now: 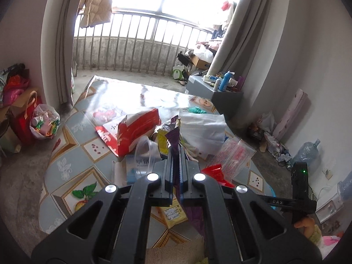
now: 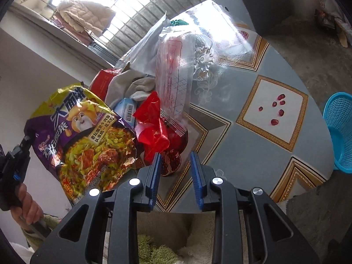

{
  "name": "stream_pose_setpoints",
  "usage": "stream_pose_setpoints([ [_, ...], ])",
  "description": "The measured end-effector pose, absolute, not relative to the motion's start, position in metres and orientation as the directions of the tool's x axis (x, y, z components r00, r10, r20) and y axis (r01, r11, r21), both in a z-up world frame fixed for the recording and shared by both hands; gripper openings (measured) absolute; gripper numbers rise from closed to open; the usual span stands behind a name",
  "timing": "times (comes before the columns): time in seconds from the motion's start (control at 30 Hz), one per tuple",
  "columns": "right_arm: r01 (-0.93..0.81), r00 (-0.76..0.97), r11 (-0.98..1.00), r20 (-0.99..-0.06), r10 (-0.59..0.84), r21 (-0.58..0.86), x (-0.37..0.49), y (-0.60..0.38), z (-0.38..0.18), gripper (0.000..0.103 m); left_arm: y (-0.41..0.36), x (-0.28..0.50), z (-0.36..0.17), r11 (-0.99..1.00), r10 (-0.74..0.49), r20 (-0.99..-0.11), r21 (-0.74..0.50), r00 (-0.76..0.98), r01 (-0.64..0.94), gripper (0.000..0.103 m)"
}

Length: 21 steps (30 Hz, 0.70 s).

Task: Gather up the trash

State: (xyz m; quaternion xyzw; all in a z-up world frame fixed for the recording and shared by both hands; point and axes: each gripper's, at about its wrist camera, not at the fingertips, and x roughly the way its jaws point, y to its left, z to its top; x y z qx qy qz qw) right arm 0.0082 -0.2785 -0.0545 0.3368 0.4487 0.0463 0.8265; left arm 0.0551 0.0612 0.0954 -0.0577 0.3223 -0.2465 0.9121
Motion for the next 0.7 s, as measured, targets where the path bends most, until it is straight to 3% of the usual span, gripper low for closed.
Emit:
stream_pose_setpoints([
  [0.53, 0.350, 0.615, 0.691, -0.711, 0.341, 0.633, 0.026, -0.277, -0.070, 0.029, 0.077, 0.074, 0.064, 0.862, -0.506, -0.589, -0.312, 0.630, 0.400, 0.002],
  [0.7, 0.340, 0.635, 0.697, -0.701, 0.325, 0.631, 0.039, -0.276, -0.070, 0.036, 0.078, 0.076, 0.061, 0.860, -0.509, -0.593, -0.313, 0.624, 0.404, 0.002],
])
